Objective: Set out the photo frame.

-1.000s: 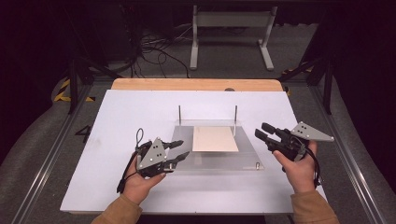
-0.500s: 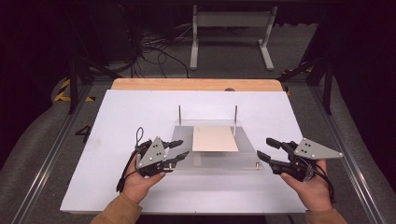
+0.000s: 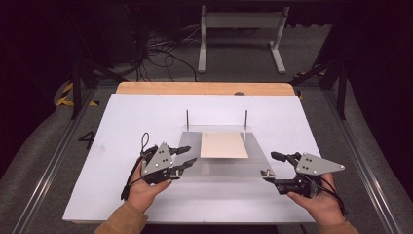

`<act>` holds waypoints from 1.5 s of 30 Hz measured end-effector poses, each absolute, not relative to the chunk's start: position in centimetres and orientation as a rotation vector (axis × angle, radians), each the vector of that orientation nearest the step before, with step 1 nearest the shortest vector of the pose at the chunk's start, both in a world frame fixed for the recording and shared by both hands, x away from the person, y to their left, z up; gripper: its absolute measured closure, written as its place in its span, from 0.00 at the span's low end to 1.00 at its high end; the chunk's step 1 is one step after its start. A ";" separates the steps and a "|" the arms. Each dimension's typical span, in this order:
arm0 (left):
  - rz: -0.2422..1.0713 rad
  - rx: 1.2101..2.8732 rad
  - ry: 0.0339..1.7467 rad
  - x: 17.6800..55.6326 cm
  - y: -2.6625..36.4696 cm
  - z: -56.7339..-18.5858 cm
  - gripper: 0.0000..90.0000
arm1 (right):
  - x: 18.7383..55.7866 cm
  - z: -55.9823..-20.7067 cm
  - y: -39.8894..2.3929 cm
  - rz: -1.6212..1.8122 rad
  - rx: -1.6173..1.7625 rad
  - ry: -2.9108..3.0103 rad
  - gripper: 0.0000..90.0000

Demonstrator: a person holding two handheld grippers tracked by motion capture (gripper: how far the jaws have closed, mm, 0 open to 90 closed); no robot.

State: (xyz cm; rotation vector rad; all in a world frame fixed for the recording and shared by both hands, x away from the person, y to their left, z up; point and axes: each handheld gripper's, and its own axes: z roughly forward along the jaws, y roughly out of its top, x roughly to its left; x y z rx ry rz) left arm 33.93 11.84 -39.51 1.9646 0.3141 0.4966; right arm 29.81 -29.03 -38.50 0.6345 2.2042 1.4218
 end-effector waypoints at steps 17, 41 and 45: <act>0.488 1.962 0.308 34.0 11.8 -39.6 0.63 | 32.1 -39.4 -26.4 1.488 0.528 2.152 0.30; 0.549 1.897 0.324 34.4 11.6 -38.2 0.62 | 32.4 -38.2 -25.4 1.445 0.360 2.044 0.63; 0.535 1.866 0.320 34.7 11.5 -37.4 0.62 | 32.6 -37.4 -25.4 1.443 0.362 2.008 0.62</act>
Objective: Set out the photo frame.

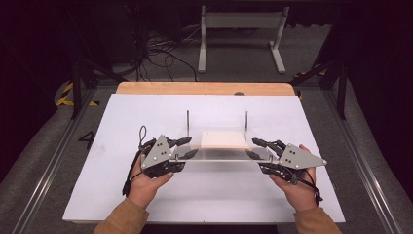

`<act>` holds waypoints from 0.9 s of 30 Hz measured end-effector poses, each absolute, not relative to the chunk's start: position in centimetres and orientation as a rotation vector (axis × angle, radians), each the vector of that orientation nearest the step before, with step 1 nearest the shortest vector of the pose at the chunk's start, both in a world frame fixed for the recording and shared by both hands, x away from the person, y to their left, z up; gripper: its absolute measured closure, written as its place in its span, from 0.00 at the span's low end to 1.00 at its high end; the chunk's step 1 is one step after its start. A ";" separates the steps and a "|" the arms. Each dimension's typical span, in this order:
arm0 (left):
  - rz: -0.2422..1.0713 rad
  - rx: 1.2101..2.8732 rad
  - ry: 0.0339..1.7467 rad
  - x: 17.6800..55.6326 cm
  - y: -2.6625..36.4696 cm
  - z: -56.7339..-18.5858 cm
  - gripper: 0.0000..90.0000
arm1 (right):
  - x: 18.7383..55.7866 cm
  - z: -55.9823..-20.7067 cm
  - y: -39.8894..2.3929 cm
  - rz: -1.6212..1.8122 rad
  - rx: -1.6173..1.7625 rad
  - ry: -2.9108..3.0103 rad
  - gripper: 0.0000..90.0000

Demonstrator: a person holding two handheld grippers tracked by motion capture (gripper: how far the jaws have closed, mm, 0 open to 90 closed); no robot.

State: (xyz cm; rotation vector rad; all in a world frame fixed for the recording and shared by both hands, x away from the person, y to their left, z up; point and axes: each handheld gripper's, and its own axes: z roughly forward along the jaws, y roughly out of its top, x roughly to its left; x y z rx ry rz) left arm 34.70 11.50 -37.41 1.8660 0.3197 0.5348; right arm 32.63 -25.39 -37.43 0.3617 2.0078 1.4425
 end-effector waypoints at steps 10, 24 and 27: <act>0.596 1.818 0.295 34.1 11.9 -35.4 0.63 | 31.9 -35.1 -24.8 1.493 0.302 1.920 0.63; 0.609 1.754 0.261 32.7 12.7 -33.0 0.63 | 29.6 -32.5 -24.2 1.530 0.257 1.805 0.68; 0.585 1.752 0.253 32.3 12.9 -32.6 0.64 | 29.0 -32.0 -24.2 1.519 0.251 1.792 0.68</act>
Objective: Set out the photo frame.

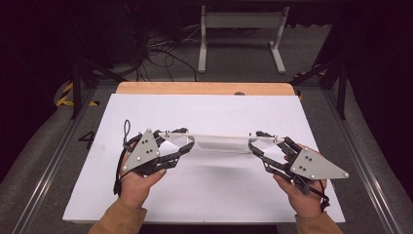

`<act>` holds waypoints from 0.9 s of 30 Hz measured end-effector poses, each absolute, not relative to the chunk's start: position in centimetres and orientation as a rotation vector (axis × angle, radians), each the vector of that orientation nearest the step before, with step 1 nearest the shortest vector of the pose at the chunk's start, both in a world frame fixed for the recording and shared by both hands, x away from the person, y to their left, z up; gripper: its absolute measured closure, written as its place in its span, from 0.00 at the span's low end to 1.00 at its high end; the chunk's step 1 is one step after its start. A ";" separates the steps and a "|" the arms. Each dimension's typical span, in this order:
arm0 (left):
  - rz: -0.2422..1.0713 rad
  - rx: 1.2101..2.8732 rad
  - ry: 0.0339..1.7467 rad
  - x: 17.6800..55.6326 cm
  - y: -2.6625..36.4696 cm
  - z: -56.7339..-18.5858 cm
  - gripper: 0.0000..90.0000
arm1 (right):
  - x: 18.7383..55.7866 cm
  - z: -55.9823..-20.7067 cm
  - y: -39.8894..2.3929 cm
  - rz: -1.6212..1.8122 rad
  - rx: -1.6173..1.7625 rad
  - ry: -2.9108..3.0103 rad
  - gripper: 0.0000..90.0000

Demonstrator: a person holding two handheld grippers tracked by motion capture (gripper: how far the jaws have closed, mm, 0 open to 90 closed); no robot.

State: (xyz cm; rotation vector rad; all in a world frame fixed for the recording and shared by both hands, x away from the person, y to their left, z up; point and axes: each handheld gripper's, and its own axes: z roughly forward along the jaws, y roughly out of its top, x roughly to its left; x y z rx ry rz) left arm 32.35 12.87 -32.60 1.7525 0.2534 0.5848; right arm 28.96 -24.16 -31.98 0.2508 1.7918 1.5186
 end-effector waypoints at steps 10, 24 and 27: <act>0.493 1.729 0.253 30.9 13.5 -30.9 0.69 | 27.8 -31.0 -24.5 1.597 0.331 1.812 0.67; 0.348 1.718 0.278 29.6 14.3 -29.3 0.71 | 25.4 -29.0 -24.0 1.659 0.462 1.876 0.69; 0.307 1.714 0.283 29.4 14.4 -29.0 0.74 | 25.5 -28.8 -24.1 1.700 0.498 1.887 0.68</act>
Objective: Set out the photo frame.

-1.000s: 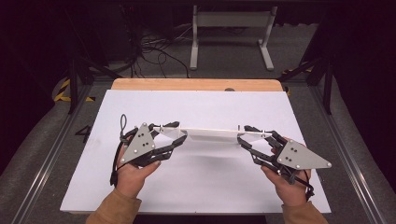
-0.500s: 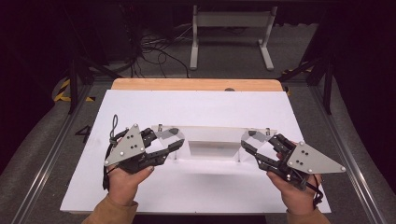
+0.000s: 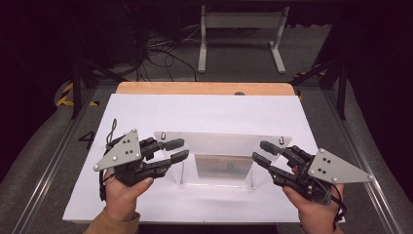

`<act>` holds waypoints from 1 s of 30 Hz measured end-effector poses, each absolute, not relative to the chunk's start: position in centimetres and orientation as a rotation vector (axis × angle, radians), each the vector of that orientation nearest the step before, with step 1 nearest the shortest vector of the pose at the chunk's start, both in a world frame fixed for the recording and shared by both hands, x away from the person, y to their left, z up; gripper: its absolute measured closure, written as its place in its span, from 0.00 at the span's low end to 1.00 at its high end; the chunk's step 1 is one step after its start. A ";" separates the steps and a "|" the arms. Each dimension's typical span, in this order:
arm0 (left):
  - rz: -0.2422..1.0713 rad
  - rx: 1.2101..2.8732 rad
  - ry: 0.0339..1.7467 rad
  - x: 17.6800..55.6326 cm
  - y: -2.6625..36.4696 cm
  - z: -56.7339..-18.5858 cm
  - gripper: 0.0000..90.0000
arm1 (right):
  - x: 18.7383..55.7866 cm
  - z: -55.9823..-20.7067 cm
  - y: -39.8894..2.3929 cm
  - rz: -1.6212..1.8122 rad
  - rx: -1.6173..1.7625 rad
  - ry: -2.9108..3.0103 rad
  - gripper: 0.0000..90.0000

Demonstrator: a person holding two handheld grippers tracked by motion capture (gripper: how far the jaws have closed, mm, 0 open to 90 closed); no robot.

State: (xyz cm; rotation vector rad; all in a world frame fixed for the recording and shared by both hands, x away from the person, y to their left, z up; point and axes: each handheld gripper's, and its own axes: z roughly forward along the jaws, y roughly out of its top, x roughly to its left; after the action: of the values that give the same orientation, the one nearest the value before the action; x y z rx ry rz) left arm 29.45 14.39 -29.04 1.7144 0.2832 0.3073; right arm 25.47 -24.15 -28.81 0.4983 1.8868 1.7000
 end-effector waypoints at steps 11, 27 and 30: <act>0.273 1.706 0.291 29.8 14.1 -29.2 0.77 | 27.0 -29.4 -24.8 1.808 0.558 1.894 0.65; 0.285 1.693 0.372 32.2 14.3 -31.3 0.64 | 28.9 -31.2 -24.6 1.797 0.598 1.878 0.60; 0.279 1.700 0.393 32.5 14.3 -31.7 0.62 | 29.3 -31.6 -24.7 1.762 0.617 1.875 0.57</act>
State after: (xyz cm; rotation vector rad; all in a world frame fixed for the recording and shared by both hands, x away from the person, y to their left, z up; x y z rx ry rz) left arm 32.52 14.27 -31.68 1.6996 0.3932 0.2792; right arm 29.27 -24.66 -31.55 0.6172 1.8754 1.7625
